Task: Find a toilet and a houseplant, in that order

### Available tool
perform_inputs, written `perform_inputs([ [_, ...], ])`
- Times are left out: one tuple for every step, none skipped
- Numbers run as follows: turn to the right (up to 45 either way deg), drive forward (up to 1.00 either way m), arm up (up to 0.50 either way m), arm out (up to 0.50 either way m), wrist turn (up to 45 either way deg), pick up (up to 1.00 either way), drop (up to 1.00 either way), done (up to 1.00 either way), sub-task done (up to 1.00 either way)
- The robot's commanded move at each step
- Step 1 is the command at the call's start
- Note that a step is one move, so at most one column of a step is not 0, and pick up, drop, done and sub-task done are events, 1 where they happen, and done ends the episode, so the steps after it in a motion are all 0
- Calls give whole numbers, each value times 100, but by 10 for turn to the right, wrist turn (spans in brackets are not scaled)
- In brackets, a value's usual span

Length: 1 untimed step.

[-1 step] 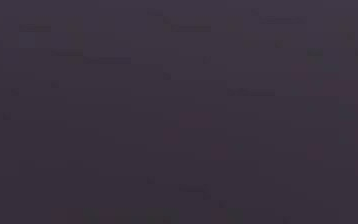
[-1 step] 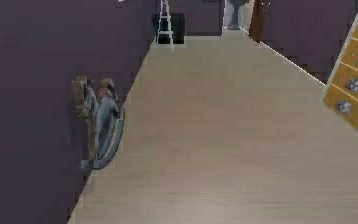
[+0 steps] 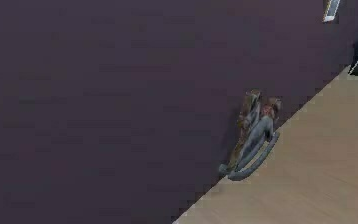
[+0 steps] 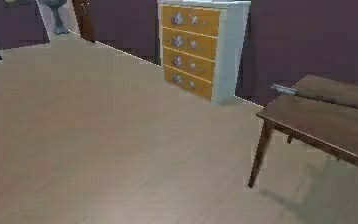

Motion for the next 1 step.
perform_inputs([
  [450, 0, 0, 0, 0, 0, 0, 0, 0],
])
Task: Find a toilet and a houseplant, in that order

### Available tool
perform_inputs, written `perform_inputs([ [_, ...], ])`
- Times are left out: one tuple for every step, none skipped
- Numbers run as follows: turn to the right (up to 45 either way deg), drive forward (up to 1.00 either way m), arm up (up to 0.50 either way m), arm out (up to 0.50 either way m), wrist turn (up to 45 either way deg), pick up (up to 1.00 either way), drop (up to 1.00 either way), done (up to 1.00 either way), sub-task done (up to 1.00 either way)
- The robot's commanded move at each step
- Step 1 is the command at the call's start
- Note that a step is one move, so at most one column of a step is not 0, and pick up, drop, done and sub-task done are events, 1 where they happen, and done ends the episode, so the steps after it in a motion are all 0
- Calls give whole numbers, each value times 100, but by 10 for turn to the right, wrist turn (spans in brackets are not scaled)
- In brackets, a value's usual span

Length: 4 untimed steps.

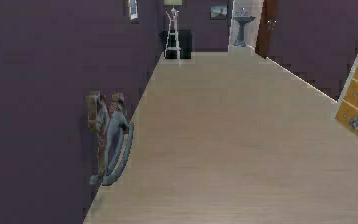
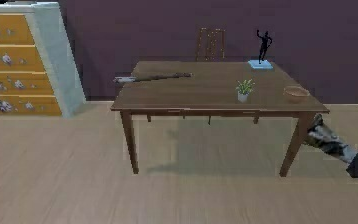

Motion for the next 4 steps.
perform_inputs([
  [150, 0, 0, 0, 0, 0, 0, 0, 0],
  [0, 100, 0, 0, 0, 0, 0, 0, 0],
  [0, 100, 0, 0, 0, 0, 0, 0, 0],
  [0, 100, 0, 0, 0, 0, 0, 0, 0],
])
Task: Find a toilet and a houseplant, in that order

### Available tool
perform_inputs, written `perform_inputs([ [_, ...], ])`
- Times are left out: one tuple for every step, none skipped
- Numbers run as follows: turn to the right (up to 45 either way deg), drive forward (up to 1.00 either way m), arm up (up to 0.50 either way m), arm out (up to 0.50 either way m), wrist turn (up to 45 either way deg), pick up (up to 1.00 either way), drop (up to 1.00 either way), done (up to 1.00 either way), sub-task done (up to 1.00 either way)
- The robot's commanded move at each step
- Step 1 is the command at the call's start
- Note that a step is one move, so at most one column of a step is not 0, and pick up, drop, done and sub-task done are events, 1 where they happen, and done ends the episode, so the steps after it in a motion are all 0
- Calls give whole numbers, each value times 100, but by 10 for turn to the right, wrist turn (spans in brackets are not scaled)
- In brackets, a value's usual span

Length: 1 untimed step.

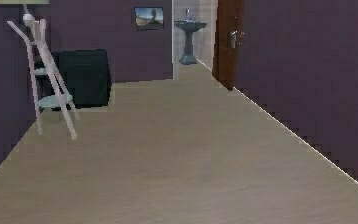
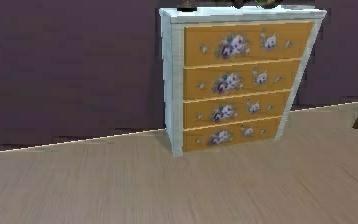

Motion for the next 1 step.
perform_inputs([
  [30, 0, 0, 0, 0, 0, 0, 0, 0],
])
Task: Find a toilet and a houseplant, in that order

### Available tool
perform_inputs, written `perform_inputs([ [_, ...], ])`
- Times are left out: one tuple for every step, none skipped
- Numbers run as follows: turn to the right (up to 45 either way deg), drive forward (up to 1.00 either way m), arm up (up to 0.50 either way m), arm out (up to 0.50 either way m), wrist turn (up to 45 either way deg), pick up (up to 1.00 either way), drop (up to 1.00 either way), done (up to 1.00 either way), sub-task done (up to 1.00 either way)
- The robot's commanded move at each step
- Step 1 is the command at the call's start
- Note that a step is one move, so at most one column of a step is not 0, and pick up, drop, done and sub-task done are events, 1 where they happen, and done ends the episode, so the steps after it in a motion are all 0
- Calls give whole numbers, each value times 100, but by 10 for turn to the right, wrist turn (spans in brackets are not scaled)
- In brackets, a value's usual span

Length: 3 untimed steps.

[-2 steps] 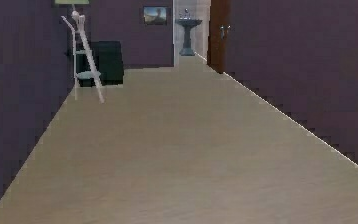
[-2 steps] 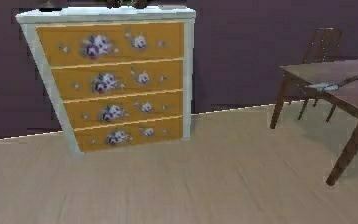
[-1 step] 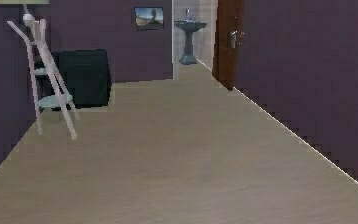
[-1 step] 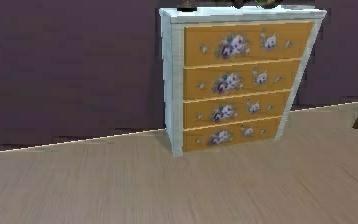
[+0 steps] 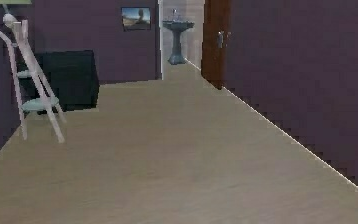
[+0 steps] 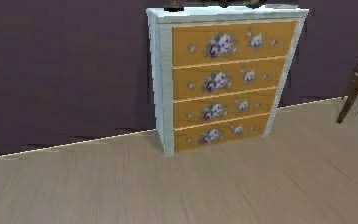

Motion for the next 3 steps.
perform_inputs([
  [0, 100, 0, 0, 0, 0, 0, 0, 0],
  [0, 100, 0, 0, 0, 0, 0, 0, 0],
  [0, 100, 0, 0, 0, 0, 0, 0, 0],
])
